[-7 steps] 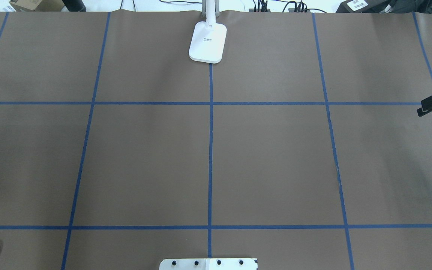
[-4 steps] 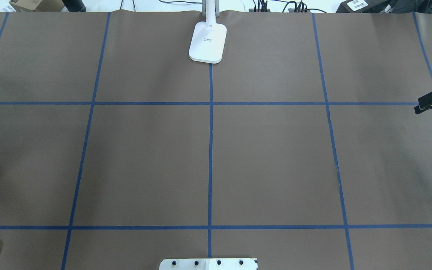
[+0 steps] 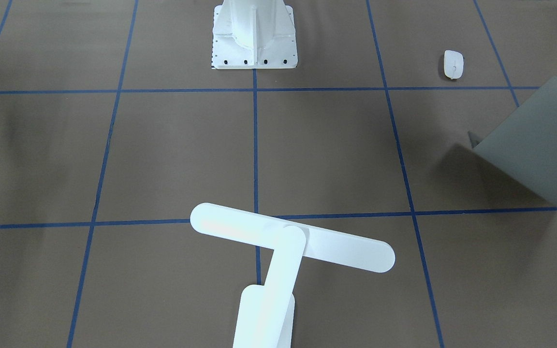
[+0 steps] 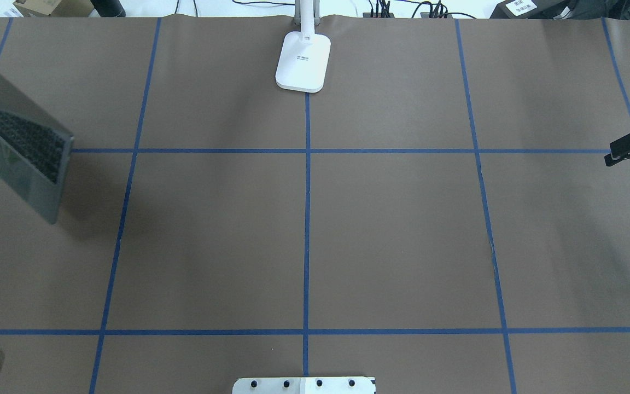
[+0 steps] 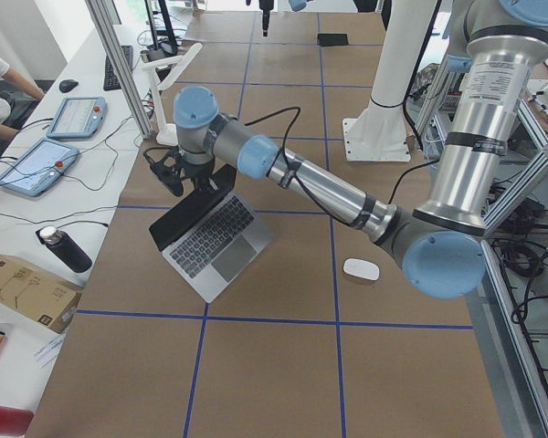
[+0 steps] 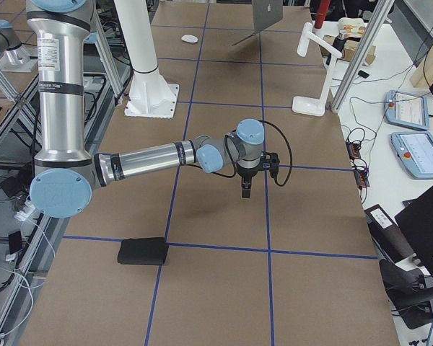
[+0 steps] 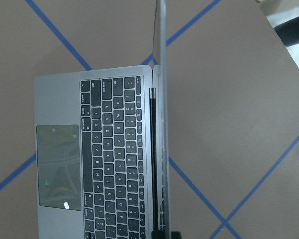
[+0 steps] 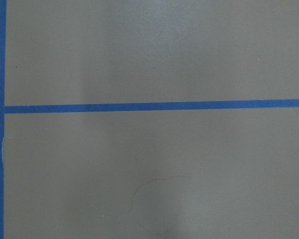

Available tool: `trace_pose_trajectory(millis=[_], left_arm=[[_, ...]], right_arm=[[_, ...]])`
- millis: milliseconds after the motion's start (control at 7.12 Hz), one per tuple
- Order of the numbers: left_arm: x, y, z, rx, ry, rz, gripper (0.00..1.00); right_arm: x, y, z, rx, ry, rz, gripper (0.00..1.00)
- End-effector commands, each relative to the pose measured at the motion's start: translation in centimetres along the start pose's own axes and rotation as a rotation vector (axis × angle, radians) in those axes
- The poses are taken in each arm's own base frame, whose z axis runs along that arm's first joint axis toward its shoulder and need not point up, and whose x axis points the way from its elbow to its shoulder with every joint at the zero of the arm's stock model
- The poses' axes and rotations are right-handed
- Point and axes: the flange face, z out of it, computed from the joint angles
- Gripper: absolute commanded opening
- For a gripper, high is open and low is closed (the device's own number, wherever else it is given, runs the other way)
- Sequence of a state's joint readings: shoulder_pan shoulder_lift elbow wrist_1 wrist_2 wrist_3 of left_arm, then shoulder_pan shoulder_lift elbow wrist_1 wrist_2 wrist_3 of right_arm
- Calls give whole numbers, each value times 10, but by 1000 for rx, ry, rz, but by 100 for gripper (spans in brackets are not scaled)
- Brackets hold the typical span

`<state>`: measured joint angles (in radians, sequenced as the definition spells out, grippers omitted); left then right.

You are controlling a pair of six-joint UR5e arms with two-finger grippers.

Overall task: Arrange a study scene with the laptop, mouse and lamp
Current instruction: 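Carry the open grey laptop with the left gripper toward the white lamp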

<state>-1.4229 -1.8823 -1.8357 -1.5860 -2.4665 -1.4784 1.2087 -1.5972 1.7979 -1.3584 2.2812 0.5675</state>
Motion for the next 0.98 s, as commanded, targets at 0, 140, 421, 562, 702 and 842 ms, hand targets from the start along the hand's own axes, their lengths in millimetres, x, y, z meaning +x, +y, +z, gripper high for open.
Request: trace_pose_trajectory(millis=[0, 140, 421, 562, 702, 842], left_arm=[[96, 127, 18, -20, 51, -173, 0], [113, 180, 23, -42, 71, -260, 0], [117, 301, 62, -38, 60, -347, 0], [139, 355, 65, -11, 21, -358, 0], [146, 386, 75, 11, 19, -370, 0], [161, 408, 103, 47, 15, -384, 0]], right_arm=[[0, 0, 1, -2, 0, 1, 99], [1, 1, 2, -5, 1, 2, 99], [2, 0, 3, -5, 3, 8, 99], [1, 0, 2, -3, 2, 9, 99], [2, 0, 3, -5, 3, 11, 99], [4, 0, 6, -11, 6, 15, 99]])
